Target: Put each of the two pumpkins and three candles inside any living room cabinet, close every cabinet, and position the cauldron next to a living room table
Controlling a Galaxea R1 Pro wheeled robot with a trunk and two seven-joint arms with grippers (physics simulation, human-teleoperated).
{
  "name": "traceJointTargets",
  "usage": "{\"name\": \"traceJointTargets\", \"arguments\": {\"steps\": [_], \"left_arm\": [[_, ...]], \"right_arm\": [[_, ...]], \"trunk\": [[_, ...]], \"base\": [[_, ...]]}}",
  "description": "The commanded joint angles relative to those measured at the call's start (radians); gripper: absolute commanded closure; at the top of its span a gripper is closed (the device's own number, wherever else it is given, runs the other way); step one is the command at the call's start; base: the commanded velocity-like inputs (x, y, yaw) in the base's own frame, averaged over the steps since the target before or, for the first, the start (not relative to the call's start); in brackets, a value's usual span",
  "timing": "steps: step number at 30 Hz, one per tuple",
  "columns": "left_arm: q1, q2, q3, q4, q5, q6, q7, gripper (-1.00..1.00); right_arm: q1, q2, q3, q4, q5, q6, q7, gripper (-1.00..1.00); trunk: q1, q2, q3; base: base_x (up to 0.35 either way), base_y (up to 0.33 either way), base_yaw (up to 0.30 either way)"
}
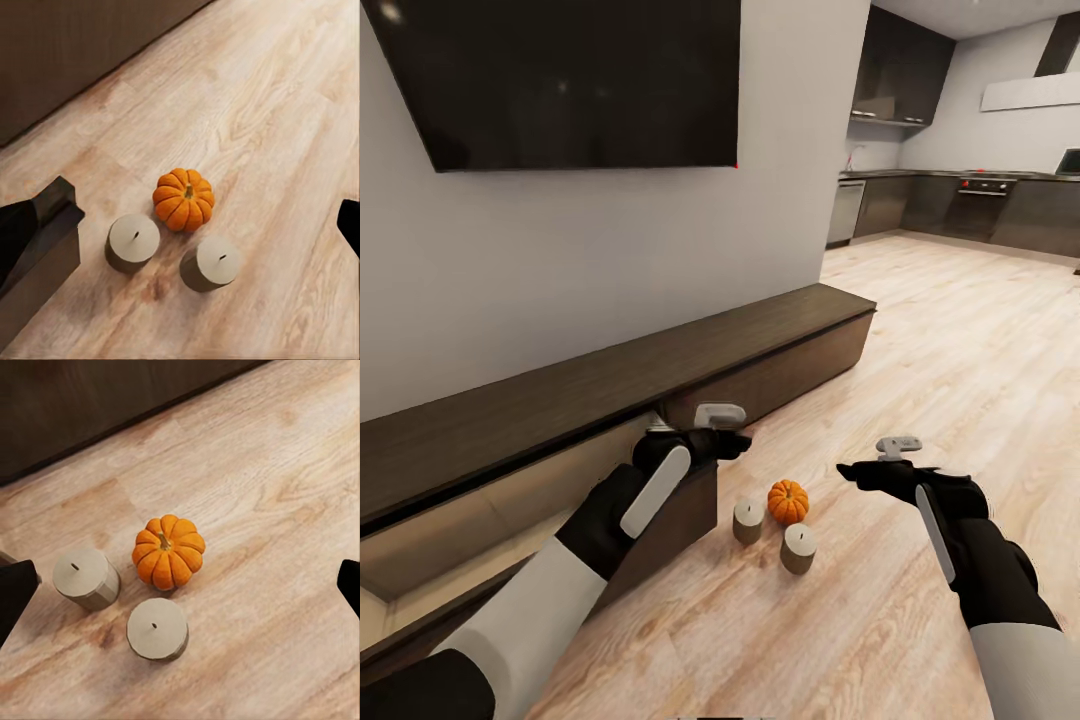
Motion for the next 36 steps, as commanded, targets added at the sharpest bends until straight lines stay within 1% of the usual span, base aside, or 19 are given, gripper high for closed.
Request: {"name": "traceJointTargets", "arguments": {"steps": [1,3,4,5,7,11,21,27,29,31,32,33,34,35,36], "left_arm": [[0.004,0.001,-0.041,0.003,0.001,-0.005,0.012,-1.00],[0.008,0.000,-0.099,0.007,0.002,-0.009,0.020,-1.00],[0.009,-0.002,-0.123,0.007,0.003,-0.009,0.022,-1.00],[0.009,-0.003,-0.139,0.007,0.004,-0.009,0.024,-1.00],[0.010,-0.005,-0.156,0.010,0.004,-0.009,0.026,-1.00],[0.010,-0.005,-0.168,0.013,0.005,-0.007,0.027,-1.00],[0.010,-0.004,-0.171,0.016,0.006,-0.006,0.027,-1.00],[0.012,0.000,-0.183,0.020,0.006,-0.005,0.027,-1.00],[0.013,0.000,-0.187,0.044,0.007,-0.005,0.027,-1.00],[0.012,-0.006,-0.188,0.105,0.009,-0.005,0.028,-1.00],[0.012,-0.008,-0.187,0.130,0.013,-0.005,0.028,-1.00],[0.012,-0.011,-0.186,0.158,0.031,-0.005,0.029,-1.00],[0.012,-0.013,-0.185,0.166,0.047,-0.005,0.029,-1.00],[0.012,-0.018,-0.185,0.173,0.076,-0.005,0.031,-1.00],[0.012,-0.029,-0.184,0.176,0.162,-0.005,0.073,-1.00]], "right_arm": [[0.000,0.012,0.007,0.000,0.003,0.000,-0.001,-1.00],[0.000,0.019,0.015,0.000,0.004,0.000,-0.002,-1.00],[0.000,0.020,0.018,0.001,0.004,0.000,-0.002,-1.00],[0.000,0.022,0.019,0.002,0.004,0.000,-0.002,-1.00],[0.000,0.023,0.020,0.004,0.002,0.000,-0.002,-1.00],[0.000,0.024,0.021,0.006,0.000,0.000,-0.002,-1.00],[0.000,0.025,0.022,0.007,0.000,0.002,-0.003,-1.00],[0.000,0.025,0.022,0.010,0.001,0.002,-0.004,-1.00],[0.000,0.025,0.022,0.011,0.001,0.002,-0.004,-1.00],[0.000,0.025,0.021,0.011,0.001,0.002,-0.004,-1.00],[0.000,0.025,0.021,0.011,0.001,0.002,-0.004,-1.00],[0.000,0.025,0.021,0.013,0.002,0.002,-0.006,-1.00],[0.000,0.026,0.022,0.016,0.002,0.002,-0.009,-1.00],[0.000,0.026,0.023,0.021,0.002,0.006,-0.015,-1.00],[0.000,0.027,0.026,0.029,0.002,0.100,-0.053,-1.00]], "trunk": [[0.000,0.000,0.000],[0.000,0.000,0.000],[0.000,0.000,0.000],[0.000,0.000,0.000],[0.000,0.000,0.000],[0.000,0.000,0.000],[0.000,0.000,0.000],[0.000,0.000,0.000],[0.000,0.000,0.000],[0.000,0.000,0.000],[0.000,0.000,0.000],[0.000,0.000,0.000],[0.000,0.000,0.000],[0.000,0.000,0.000],[0.000,0.000,0.000]], "base": [[0.000,0.000,0.000],[0.000,0.000,0.000],[0.006,0.000,0.000],[0.049,-0.019,0.000],[0.152,-0.076,0.000],[0.260,-0.115,0.000],[0.304,-0.098,0.000],[0.087,-0.025,0.000],[0.014,-0.004,0.000],[0.005,-0.001,0.000],[0.002,-0.001,0.000],[0.000,0.000,0.000],[0.000,0.000,0.000],[0.000,0.000,0.000],[0.000,0.000,0.000]]}}
